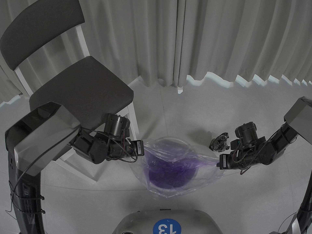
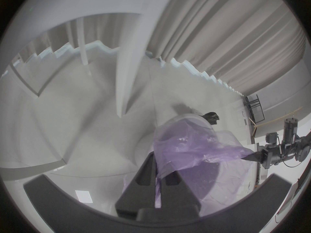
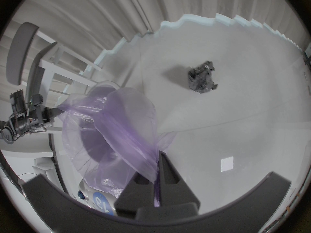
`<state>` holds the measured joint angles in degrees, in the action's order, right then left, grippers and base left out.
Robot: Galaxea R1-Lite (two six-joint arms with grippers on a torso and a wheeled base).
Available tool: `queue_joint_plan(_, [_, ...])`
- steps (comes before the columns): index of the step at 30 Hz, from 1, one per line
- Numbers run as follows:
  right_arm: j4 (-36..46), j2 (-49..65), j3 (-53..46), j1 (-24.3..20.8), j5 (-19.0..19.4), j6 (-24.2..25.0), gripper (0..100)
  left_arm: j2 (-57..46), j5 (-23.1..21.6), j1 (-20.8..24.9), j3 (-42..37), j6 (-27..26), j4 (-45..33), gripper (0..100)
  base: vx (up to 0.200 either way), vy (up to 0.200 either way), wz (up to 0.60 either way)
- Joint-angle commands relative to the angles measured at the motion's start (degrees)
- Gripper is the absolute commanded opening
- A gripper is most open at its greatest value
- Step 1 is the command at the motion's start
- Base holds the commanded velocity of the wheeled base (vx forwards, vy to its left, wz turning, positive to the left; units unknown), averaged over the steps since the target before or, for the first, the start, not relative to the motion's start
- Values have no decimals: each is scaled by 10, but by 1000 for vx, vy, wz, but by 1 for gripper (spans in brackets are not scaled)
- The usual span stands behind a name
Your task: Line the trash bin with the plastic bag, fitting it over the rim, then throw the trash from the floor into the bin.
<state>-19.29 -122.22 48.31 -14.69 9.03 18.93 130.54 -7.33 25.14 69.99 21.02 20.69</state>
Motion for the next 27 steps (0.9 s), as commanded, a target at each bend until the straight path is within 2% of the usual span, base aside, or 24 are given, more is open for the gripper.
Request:
queue_joint_plan(1, [-4,-11,-16,6,2,0,0,8,1,11,4,1,0,0,0,0,0])
queue_joint_plan(7, [-13,-9,-23,0,1,0,0,-1,2,7,-9,0,-1,0,0,0,0])
queue_joint_plan(16, [-34,3,-46,-35,-2,-3,0,-48,22,6,-80,-14,15,0,0,0,0])
queue_joint_plan(19, [-88,5,-81,-64,-9,-6,0,-54,57,6,-122,-57,57,0,0,0,0])
queue_joint_plan(20, [-88,5,-81,-64,-9,-6,0,-54,57,6,-122,-57,57,0,0,0,0])
queue_joint_plan(21, [-131,6,-110,-80,-12,-7,0,-54,72,7,-147,-80,93,0,0,0,0])
queue_joint_plan(23, [-143,6,-119,-85,-14,-10,0,-54,74,10,-156,-84,103,0,0,0,0])
queue_joint_plan(25, [-159,-1,-134,-89,-36,-25,0,-45,76,14,-160,-87,116,0,0,0,0])
queue_joint_plan(27, [-160,-4,-133,-82,-41,-28,0,-30,76,13,-152,-87,117,0,0,0,0])
